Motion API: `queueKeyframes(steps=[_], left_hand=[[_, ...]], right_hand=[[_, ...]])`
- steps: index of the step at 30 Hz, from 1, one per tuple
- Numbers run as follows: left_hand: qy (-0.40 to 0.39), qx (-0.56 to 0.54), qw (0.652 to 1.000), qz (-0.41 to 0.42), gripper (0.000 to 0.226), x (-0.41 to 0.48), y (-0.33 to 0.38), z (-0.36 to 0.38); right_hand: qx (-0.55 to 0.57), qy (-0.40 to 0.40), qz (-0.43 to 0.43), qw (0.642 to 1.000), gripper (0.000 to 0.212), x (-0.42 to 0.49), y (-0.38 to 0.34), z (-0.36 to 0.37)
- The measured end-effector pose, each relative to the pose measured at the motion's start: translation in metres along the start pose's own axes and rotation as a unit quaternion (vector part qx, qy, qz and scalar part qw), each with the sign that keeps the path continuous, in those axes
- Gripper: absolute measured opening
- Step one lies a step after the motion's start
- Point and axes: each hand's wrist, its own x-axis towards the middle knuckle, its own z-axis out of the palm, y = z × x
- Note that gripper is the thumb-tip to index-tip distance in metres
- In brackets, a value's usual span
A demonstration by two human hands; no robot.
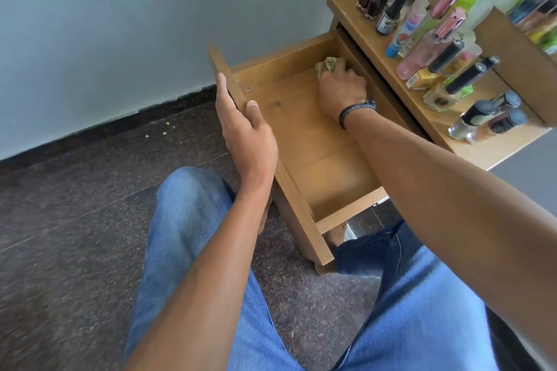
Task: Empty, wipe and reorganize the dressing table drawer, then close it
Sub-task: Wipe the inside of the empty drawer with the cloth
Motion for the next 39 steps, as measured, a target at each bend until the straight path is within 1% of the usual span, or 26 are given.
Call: queueKeyframes(steps=[5,9,11,14,17,22,24,27,30,32,34,39], left_hand=[[0.007,0.001,1.000,-0.005,0.057,-0.001,0.002,0.004],[0.012,-0.003,1.000,-0.002,0.055,-0.004,0.005,0.006],[0.012,0.001,1.000,-0.006,0.055,-0.002,0.004,0.005],[0.010,0.003,1.000,-0.008,0.055,-0.002,0.004,0.003],[0.010,0.003,1.000,-0.007,0.055,-0.001,0.005,0.003],[0.009,0.005,1.000,-0.012,0.055,-0.001,0.004,0.004],[0.005,0.008,1.000,-0.010,0.056,-0.002,0.005,0.004],[-0.004,0.013,1.000,-0.001,0.058,-0.001,0.006,0.002],[-0.002,0.021,1.000,0.008,0.059,-0.002,0.005,0.002],[0.000,0.025,1.000,0.012,0.058,-0.004,0.006,0.003],[-0.001,0.028,0.999,0.019,0.058,-0.005,0.007,0.003],[0.001,0.029,1.000,0.012,0.059,-0.001,0.007,0.004]], right_hand=[[0.040,0.019,0.001,0.999,0.039,0.002,0.003,0.013],[0.055,0.007,-0.011,0.998,0.048,0.001,0.003,0.014],[0.075,-0.005,-0.030,0.997,0.050,-0.002,-0.009,0.013],[0.134,-0.021,-0.055,0.989,0.048,-0.012,-0.034,0.014],[0.171,-0.020,-0.081,0.982,0.046,-0.020,-0.051,0.013],[0.180,-0.032,-0.171,0.968,0.047,-0.032,-0.064,0.017],[0.178,-0.033,-0.184,0.966,0.047,-0.032,-0.062,0.018],[0.166,-0.025,-0.176,0.970,0.045,-0.022,-0.051,0.017],[0.172,-0.024,-0.114,0.978,0.048,-0.004,-0.020,0.022],[0.158,-0.025,-0.065,0.985,0.050,0.008,0.007,0.024],[0.141,-0.027,-0.038,0.989,0.049,0.016,0.022,0.020],[0.103,-0.022,-0.059,0.993,0.051,0.007,0.018,0.016]])
